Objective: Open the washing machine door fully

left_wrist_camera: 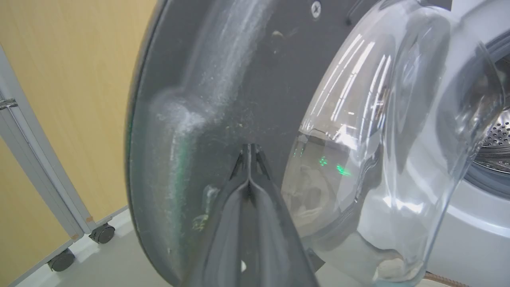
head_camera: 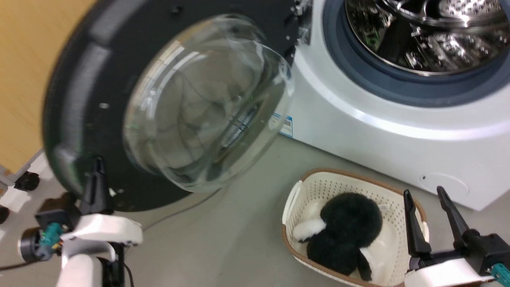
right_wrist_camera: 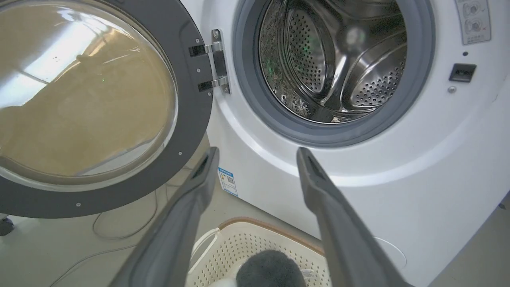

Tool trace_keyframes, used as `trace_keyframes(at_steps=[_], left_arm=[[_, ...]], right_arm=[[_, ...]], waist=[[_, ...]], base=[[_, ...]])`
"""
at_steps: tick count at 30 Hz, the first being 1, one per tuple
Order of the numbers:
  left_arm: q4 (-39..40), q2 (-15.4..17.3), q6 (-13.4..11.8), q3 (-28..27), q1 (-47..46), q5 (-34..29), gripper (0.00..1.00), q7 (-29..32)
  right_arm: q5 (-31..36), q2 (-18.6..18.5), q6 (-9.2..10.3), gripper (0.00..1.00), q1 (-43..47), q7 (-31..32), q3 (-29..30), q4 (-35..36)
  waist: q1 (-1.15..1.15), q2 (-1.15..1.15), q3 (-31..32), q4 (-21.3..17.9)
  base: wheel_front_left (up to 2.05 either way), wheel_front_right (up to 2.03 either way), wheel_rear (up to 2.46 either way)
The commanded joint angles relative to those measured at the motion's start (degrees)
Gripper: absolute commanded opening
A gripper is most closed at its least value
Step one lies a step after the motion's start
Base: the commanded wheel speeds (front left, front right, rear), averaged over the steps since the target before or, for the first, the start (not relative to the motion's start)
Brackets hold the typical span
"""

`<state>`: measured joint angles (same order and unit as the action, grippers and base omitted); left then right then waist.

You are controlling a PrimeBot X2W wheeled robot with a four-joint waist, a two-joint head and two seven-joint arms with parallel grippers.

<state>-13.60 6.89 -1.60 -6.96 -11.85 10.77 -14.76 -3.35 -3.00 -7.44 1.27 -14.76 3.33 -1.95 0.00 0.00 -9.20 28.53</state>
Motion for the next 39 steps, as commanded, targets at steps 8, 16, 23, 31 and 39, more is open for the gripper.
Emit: trace_keyframes(at_steps=[8,16,23,31,39], left_arm=[[-5.1,0.2,1.6,-8.8,-6.6,-0.2,0.0,-0.2],[-10.8,1.8,3.4,-15.2,-12.8,-1.3,0.0,-0.2],[-16.9,4.0,4.7,-19.5,-17.1,-2.4,0.0,-0.2],[-21.7,5.8,5.9,-21.1,-19.0,-4.5,0.0,-0.2],[-20.0,5.7,7.2,-21.2,-16.1,-6.4,0.0,-0.2]], right_arm=[[2.1,0.1,-0.05,1.0,-2.2,-0.2,0.4,0.4],[3.5,0.1,-0.05,1.0,-3.8,-0.2,0.2,0.5],[4.0,0.1,-0.05,1.0,-4.8,-0.2,0.0,0.3],[4.0,0.1,-0.05,1.0,-4.9,-0.2,0.3,0.2],[2.4,0.1,-0.05,1.0,-3.8,-0.2,0.4,-0.3]], waist=[[0.0,0.0,-3.4,-2.1],[0.0,0.0,-5.7,-3.1],[0.0,0.0,-6.6,-4.5],[0.0,0.0,-6.4,-6.2],[0.0,0.0,-2.5,-7.5]], base=[[0.0,0.0,0.0],[0.0,0.0,0.0],[0.0,0.0,0.0],[0.0,0.0,0.0],[0.0,0.0,0.0]])
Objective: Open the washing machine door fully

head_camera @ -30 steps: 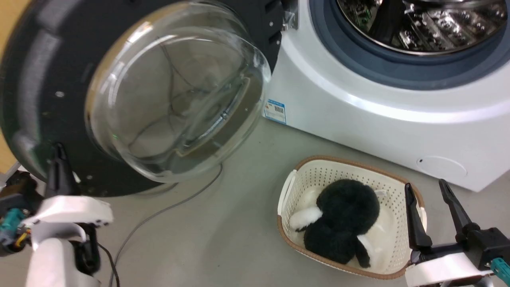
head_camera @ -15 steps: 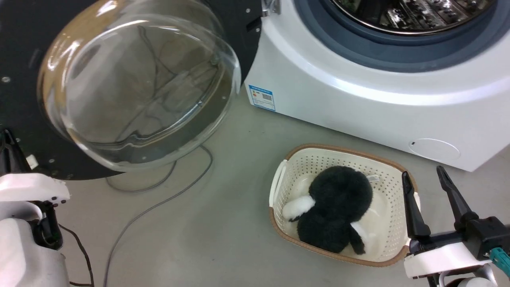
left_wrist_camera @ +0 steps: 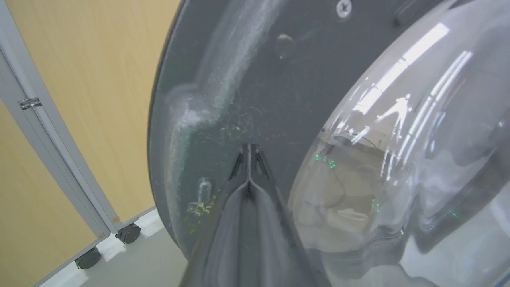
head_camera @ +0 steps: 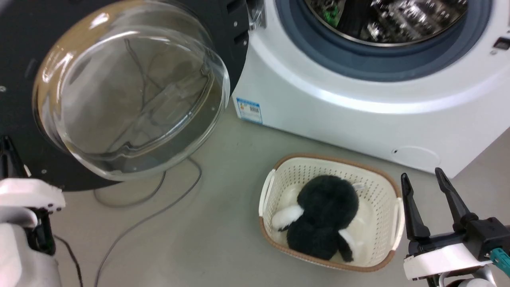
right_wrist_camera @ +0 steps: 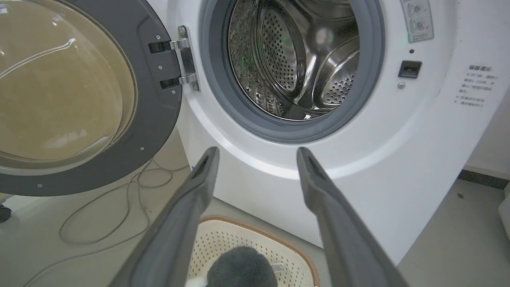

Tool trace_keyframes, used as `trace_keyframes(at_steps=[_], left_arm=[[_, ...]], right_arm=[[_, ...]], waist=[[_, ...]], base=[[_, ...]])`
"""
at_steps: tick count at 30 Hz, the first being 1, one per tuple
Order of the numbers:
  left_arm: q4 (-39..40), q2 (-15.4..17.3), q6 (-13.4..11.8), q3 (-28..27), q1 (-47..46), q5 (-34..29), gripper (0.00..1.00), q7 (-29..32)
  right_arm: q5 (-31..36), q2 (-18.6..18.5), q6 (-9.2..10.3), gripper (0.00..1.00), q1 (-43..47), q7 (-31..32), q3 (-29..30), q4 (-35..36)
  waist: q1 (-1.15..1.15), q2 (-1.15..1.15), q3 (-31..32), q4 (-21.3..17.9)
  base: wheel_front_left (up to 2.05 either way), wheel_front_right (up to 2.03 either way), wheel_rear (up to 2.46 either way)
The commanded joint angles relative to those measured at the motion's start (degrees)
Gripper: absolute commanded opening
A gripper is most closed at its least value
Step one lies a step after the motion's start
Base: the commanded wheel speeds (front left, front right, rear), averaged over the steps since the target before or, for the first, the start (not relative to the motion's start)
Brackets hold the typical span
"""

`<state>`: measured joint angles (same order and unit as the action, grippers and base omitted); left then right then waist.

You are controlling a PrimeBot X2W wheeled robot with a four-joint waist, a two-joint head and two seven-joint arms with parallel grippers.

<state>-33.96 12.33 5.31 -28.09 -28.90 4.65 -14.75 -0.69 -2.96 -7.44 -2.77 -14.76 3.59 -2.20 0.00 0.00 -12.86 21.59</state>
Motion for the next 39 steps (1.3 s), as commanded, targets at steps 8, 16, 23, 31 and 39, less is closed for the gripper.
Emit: trace_keyframes(at_steps=[8,16,23,31,39], left_arm=[[6.8,-0.7,1.3,1.2,7.3,-2.0,0.0,-0.3],[15.8,-3.5,1.9,6.6,13.8,-3.5,0.0,-0.3],[22.8,-5.3,2.1,11.0,19.2,-2.9,0.0,-0.3],[27.0,-7.3,2.1,16.9,23.6,-2.2,0.0,-0.3],[27.9,-8.7,2.1,21.0,26.3,-1.9,1.0,-0.3]], right_arm=[[-2.5,0.1,-0.05,1.0,2.6,-0.2,0.4,0.3],[-3.2,0.1,-0.05,1.0,4.7,-0.2,1.2,2.3],[-3.4,0.1,-0.05,1.0,5.8,-0.2,2.3,5.7],[-4.3,0.1,-0.05,1.0,7.2,-0.2,3.4,7.2],[-5.0,0.1,-0.05,1.0,8.2,-0.2,3.3,6.5]], waist=[[0.0,0.0,6.7,-2.3],[0.0,0.0,10.4,-3.6],[0.0,0.0,12.7,-6.3],[0.0,0.0,13.7,-10.1],[0.0,0.0,14.1,-14.6]], base=[[0.0,0.0,0.0],[0.0,0.0,0.0],[0.0,0.0,0.0],[0.0,0.0,0.0],[0.0,0.0,0.0]])
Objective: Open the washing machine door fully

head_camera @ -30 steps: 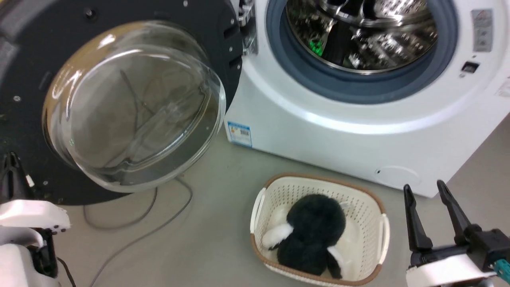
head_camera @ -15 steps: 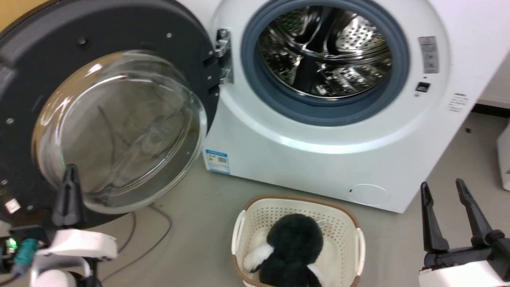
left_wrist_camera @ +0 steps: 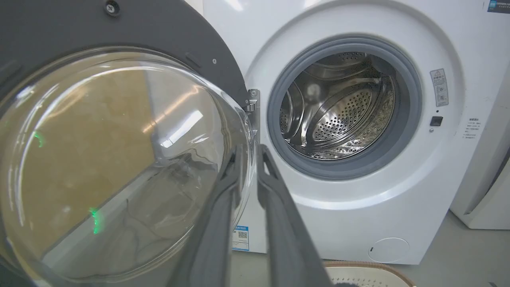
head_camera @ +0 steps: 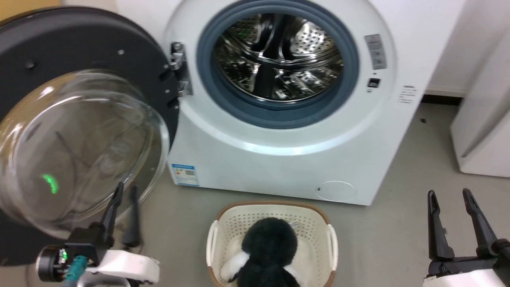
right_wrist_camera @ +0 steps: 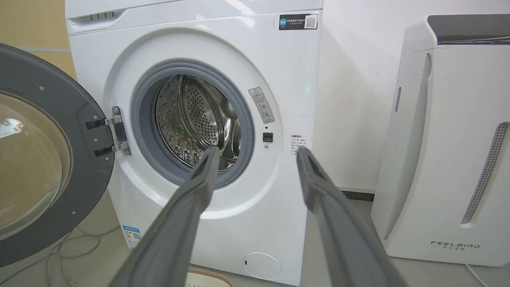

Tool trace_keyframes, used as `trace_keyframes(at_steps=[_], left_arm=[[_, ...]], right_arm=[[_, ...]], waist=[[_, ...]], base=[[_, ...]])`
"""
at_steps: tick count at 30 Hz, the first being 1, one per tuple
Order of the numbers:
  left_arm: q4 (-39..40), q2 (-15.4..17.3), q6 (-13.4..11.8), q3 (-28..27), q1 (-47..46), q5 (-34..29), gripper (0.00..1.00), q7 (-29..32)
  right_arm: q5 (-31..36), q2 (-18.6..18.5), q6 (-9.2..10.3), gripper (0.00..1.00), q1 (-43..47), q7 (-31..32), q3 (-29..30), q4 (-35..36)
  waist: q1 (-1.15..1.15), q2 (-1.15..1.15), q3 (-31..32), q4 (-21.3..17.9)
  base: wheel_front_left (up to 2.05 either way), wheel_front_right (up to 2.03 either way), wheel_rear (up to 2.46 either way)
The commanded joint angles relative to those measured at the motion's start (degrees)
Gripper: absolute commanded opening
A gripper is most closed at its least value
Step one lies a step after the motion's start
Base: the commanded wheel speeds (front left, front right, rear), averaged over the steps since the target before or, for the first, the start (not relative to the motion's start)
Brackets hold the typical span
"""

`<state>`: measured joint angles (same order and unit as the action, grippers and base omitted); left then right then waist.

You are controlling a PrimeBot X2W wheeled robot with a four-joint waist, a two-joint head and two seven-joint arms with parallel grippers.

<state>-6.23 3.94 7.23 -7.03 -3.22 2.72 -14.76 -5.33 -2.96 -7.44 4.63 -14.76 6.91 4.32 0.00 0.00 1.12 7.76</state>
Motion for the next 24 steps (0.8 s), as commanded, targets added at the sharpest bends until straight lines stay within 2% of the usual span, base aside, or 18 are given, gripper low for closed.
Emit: trace_keyframes(at_steps=[1,8,14,15,24], left_arm=[[0.2,-0.4,0.1,0.4,1.0,0.1,1.0,-0.2],[0.6,-0.7,-0.6,1.8,3.0,-0.2,1.0,-0.2],[0.7,-0.9,-1.2,2.1,4.2,0.8,1.0,-0.2],[0.5,-0.9,-1.0,2.2,3.6,0.7,0.0,0.0],[0.7,-0.9,-1.3,2.5,3.6,0.5,0.0,0.7]], right_arm=[[-0.4,0.1,-0.05,1.0,0.8,-0.2,-0.1,-0.1],[-0.8,0.1,-0.05,1.0,1.5,-0.2,-0.8,-1.2],[-1.1,0.1,-0.05,1.0,2.1,-0.2,-1.4,-2.2],[-0.5,0.0,0.0,0.0,1.2,0.0,-1.3,-2.1],[-0.1,0.0,0.0,0.0,0.9,0.7,-1.6,-2.2]], waist=[[0.0,0.0,0.1,-1.4],[0.0,0.0,0.1,-4.7],[0.0,0.0,-0.2,-5.9],[0.0,0.0,-0.2,-5.9],[0.0,0.0,-0.2,-6.0]], base=[[0.0,0.0,0.0],[0.0,0.0,0.0],[0.0,0.0,0.0],[0.0,0.0,0.0],[0.0,0.0,0.0]])
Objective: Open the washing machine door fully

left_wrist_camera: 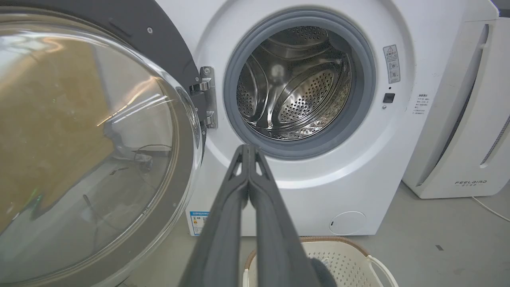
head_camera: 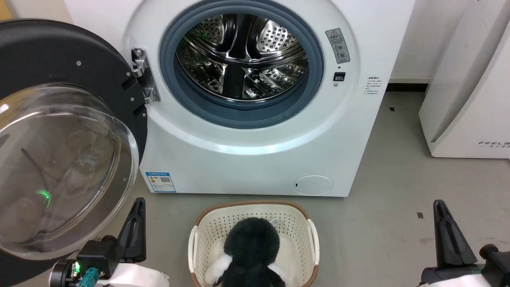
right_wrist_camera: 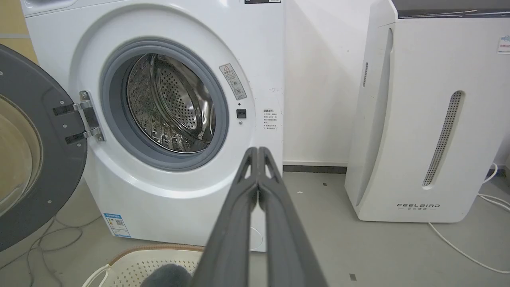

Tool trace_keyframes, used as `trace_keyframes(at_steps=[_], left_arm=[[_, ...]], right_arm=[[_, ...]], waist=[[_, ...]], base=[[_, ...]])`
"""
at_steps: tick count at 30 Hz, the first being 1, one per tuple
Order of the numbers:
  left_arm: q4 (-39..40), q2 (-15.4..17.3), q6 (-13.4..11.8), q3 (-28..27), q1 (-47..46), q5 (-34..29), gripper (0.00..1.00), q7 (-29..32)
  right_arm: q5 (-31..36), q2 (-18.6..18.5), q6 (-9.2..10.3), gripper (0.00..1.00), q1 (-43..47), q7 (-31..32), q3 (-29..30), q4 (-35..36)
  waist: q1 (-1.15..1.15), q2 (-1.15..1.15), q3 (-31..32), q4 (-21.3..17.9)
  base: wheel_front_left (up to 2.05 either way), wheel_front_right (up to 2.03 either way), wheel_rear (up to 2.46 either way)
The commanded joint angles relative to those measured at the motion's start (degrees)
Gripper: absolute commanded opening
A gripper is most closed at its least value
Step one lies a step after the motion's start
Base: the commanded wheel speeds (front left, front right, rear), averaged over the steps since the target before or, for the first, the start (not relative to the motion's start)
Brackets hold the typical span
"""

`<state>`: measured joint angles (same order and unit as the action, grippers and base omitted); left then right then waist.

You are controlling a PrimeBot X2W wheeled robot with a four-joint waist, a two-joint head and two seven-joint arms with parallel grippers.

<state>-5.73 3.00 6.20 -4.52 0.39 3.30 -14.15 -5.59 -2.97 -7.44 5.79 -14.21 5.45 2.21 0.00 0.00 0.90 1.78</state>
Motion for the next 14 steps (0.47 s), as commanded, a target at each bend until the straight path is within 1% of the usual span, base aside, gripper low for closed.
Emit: trace_keyframes(at_steps=[1,14], left_arm=[[0.3,0.0,-0.3,0.1,0.0,-0.1,0.0,0.2],[0.9,0.0,-1.0,0.5,-0.1,-0.5,0.0,1.8]], right_arm=[[0.2,0.0,0.0,0.0,-0.3,0.2,-0.1,-0.1],[0.8,0.0,-0.01,0.0,-0.9,1.8,-0.7,-0.3]], waist=[[0.0,0.0,0.0,0.0],[0.0,0.0,-0.1,-0.2]], base=[[0.0,0.0,0.0],[0.0,0.0,0.0]])
